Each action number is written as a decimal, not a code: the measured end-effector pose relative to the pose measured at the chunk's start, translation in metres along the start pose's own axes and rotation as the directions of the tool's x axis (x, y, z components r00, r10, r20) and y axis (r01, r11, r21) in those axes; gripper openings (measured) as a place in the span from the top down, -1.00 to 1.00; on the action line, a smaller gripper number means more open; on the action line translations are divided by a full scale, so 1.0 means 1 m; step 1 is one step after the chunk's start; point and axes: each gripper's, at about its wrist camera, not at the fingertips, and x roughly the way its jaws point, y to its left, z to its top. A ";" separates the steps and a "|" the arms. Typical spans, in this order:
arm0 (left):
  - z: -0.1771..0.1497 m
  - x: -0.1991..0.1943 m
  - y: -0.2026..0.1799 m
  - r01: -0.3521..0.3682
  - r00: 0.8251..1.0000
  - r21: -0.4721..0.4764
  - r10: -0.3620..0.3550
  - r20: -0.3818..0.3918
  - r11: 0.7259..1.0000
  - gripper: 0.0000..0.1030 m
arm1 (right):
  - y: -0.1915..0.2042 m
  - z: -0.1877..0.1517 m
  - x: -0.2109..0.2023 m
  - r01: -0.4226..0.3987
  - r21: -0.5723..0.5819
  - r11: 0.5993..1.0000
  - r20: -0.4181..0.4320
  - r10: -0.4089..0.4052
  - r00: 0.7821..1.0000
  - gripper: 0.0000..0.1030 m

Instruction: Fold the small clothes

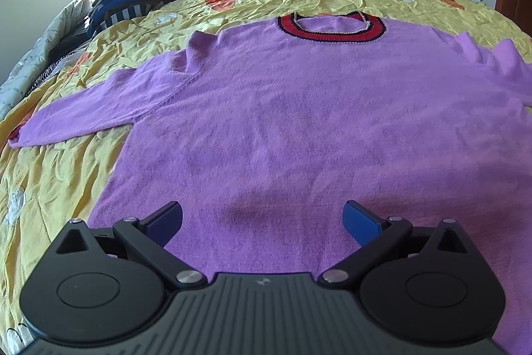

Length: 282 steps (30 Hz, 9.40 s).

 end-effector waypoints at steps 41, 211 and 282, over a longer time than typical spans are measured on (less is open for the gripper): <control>-0.006 0.005 0.013 0.012 1.000 -0.015 -0.012 -0.012 1.000 -1.00 | 0.205 -0.276 -0.091 -0.224 -0.950 -0.217 -0.252 0.109 0.962 0.52; 0.008 0.099 0.488 -0.047 0.997 -0.803 0.077 -0.001 0.595 -1.00 | 0.370 -0.393 -0.190 -0.747 -0.361 0.558 -0.736 0.322 0.596 -0.28; 0.122 0.056 0.319 0.039 0.854 -0.444 0.200 0.480 0.895 0.90 | 0.276 -0.357 -0.207 -0.604 -0.326 0.727 -0.690 0.254 0.678 -0.37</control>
